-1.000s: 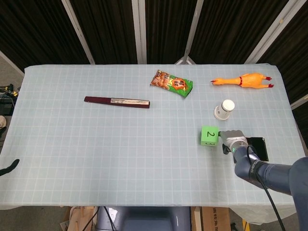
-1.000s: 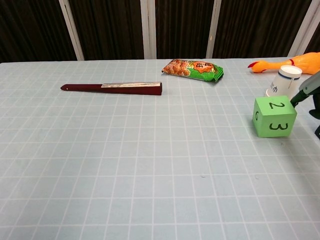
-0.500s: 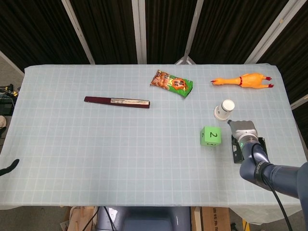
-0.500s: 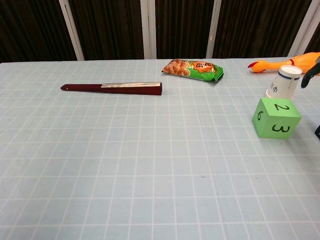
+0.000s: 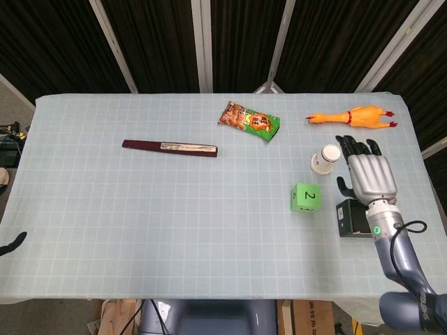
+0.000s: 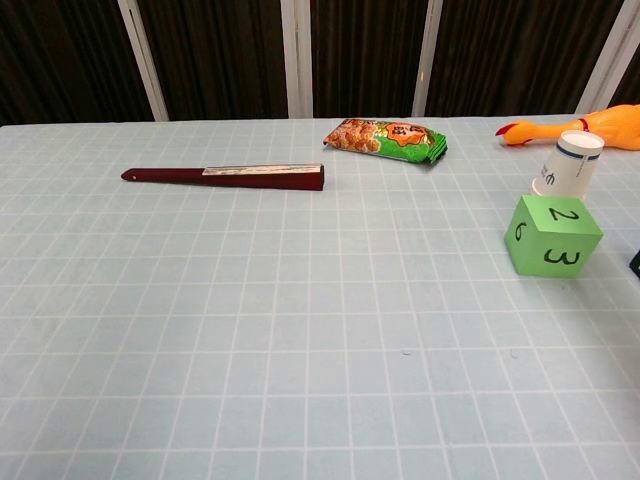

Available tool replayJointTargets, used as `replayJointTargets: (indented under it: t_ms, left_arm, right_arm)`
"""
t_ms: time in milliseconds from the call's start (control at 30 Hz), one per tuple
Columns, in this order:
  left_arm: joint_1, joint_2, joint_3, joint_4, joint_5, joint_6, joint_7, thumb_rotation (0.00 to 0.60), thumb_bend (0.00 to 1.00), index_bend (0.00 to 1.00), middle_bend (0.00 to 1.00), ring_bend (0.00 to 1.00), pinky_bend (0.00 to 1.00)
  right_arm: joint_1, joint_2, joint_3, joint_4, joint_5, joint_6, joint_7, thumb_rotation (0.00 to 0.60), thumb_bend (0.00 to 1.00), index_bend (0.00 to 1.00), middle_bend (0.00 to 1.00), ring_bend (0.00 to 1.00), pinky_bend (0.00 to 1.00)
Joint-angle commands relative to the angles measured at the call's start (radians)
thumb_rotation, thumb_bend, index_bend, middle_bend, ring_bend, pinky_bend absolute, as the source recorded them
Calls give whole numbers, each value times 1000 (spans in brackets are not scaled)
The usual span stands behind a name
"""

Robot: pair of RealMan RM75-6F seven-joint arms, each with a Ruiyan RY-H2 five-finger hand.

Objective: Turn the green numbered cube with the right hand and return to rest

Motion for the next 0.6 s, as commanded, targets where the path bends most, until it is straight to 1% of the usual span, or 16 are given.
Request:
replayJointTargets:
  t_ms: [33,100,167,300,367,467,567,600]
  left_arm:
    - [2,4,4,0,8,3,-11,600,268,0,0,0,12]
    - [5,9,5,2,13,7,-23,600,268,0,0,0,12]
    - [9,13,6,4,16,13,-34,600,268,0,0,0,12]
    - [14,19,5,8,17,23,-54,600,268,0,0,0,12]
    - [15,20,5,10,19,24,-60,600,268,0,0,0,12]
    - [17,25,9,10,25,23,-74,600,268,0,0,0,12]
    - [18,26,8,13,27,26,-84,600,268,0,0,0,12]
    - [17,26,7,15,26,25,-90,600,268,0,0,0,12]
  right_arm:
    - [-444,-56,-92,63,-625,369,130,600,433,60,95,125,65]
    - [-551,-119,-93,153,-724,461,89,600,431,61,95,124,62]
    - [-639,-169,-95,226,-778,509,71,600,431,61,95,124,61]
    - [-766,-214,-105,319,-824,527,95,600,430,61,85,110,61]
    - [-822,-238,-99,369,-832,534,94,600,430,60,70,87,61]
    - [-846,-245,-67,405,-826,495,39,600,428,60,60,72,61]
    - [-872,-254,-17,398,-832,498,-7,600,428,59,60,71,61]
    - [-878,-254,-9,392,-833,487,-14,600,427,57,58,71,61]
